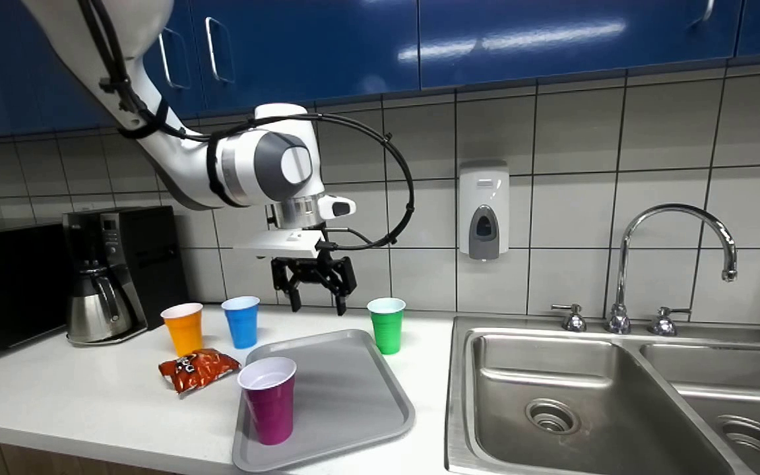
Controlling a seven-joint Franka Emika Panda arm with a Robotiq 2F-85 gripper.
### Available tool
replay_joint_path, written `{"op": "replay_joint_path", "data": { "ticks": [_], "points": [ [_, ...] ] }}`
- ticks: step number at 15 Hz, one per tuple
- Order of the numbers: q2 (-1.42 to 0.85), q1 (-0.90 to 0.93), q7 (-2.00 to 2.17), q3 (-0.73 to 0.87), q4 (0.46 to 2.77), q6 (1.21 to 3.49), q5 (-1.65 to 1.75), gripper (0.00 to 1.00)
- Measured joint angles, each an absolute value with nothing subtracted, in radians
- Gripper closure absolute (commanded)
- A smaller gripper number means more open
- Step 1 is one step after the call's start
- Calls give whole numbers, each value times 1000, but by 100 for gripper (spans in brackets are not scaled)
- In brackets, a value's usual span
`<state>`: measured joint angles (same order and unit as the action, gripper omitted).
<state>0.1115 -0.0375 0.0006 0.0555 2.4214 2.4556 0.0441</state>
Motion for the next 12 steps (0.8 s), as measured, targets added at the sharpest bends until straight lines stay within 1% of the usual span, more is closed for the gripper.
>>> {"op": "replay_joint_path", "data": {
  "ticks": [7,12],
  "points": [
    [10,-29,11,50,2314,2453,45,0],
    [-107,-27,3,51,2175,2443,45,0]
  ]
}}
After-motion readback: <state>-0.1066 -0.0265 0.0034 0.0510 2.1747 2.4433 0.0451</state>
